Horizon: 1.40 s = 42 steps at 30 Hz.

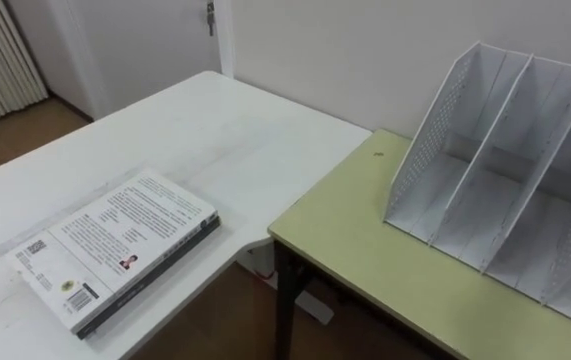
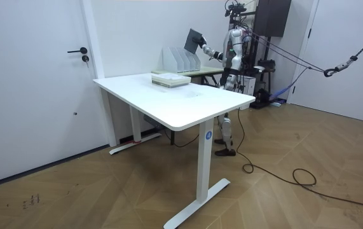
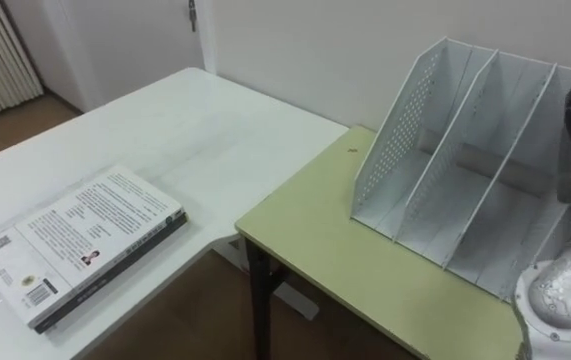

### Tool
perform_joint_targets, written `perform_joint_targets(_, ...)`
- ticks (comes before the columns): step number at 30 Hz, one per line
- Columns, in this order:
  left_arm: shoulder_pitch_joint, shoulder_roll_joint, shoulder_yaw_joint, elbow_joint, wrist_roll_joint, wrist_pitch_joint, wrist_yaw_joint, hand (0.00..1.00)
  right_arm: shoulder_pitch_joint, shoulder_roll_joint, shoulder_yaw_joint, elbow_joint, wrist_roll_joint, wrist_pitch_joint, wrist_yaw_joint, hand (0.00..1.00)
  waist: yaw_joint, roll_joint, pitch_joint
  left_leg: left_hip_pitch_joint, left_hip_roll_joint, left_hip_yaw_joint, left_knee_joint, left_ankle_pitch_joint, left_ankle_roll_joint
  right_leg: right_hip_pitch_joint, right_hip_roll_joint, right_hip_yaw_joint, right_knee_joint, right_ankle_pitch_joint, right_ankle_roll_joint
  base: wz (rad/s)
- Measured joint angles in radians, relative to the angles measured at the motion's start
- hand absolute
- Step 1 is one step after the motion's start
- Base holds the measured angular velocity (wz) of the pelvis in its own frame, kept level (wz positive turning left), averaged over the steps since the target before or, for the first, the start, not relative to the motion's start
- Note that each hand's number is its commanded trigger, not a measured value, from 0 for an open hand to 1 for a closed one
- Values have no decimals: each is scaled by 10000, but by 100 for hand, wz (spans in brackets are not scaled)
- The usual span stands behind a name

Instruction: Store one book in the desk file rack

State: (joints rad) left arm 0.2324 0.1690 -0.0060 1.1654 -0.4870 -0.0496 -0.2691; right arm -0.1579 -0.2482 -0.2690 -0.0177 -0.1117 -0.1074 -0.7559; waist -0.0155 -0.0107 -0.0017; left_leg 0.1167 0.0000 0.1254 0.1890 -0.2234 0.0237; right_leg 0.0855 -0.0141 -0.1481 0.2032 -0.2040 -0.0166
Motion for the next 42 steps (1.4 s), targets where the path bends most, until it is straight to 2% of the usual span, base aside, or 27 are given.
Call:
perform_joint_targets(5,-9,7,138,-11,205,4,-52,0,0,-1,-27,824,-37,3,340,100,-56,-18,3,-2,12,72,6,0,0,-27,17,73,22,1,-2,-5)
perform_joint_targets(11,-11,27,230,-63,207,4,-86,0,-3,-207,35,1702,126,31,757,100,164,-186,-12,-1,16,90,-22,1,-2,-20,20,75,40,3,-2,0)
perform_joint_targets(16,-73,94,233,-71,201,131,-66,0,-76,-518,134,2184,784,562,1061,100,241,-333,11,-22,17,86,-30,1,-2,-17,16,53,17,3,-1,0)
perform_joint_targets(20,-100,134,237,-70,205,253,-87,0,-210,-648,134,2309,795,697,1061,100,238,-346,17,-25,15,86,-38,1,-2,-18,14,50,7,3,-1,0)
perform_joint_targets(22,-134,193,238,-80,242,307,-95,0,-579,-887,134,2600,999,879,1052,100,229,-366,28,-21,15,86,-39,1,-2,-22,13,44,8,3,-1,0)
perform_joint_targets(25,-164,226,234,-83,333,386,-95,0,-957,-1179,134,2886,1156,885,1030,100,239,-385,30,-11,18,86,-39,1,-2,-7,12,31,6,5,-2,0)
perform_joint_targets(29,-232,306,230,-156,510,534,-96,0,-1063,-1255,135,2990,1154,886,995,100,262,-420,22,-17,29,77,-39,1,-3,4,13,-17,7,8,-7,1)
perform_joint_targets(33,-232,357,236,-290,572,664,-94,0,-1141,-1258,137,3345,1174,1073,995,100,284,-428,21,-22,26,78,-37,1,-3,0,6,-21,22,11,-7,0)
perform_joint_targets(36,-230,359,269,-307,568,737,-96,0,-1447,-1276,135,3876,1520,1189,995,100,265,-424,17,-35,26,80,-30,1,-2,-15,1,-22,26,11,-7,0)
perform_joint_targets(40,-144,382,423,-465,672,873,-201,0,-2085,-1530,112,4397,2075,1468,1035,100,204,-365,-23,-137,18,37,20,1,-2,-60,-8,-68,14,11,-7,3)
perform_joint_targets(41,-143,389,423,-470,671,892,-205,0,-2132,-1569,112,4397,2091,1520,1043,82,200,-367,-34,-164,18,31,27,1,-2,-81,-8,-75,14,11,-7,0)
perform_joint_targets(42,-143,391,424,-503,671,927,-215,0,-2213,-1662,113,4466,2184,1531,1050,53,217,-339,-57,-186,19,21,26,1,-2,-110,-6,-73,22,13,-9,0)
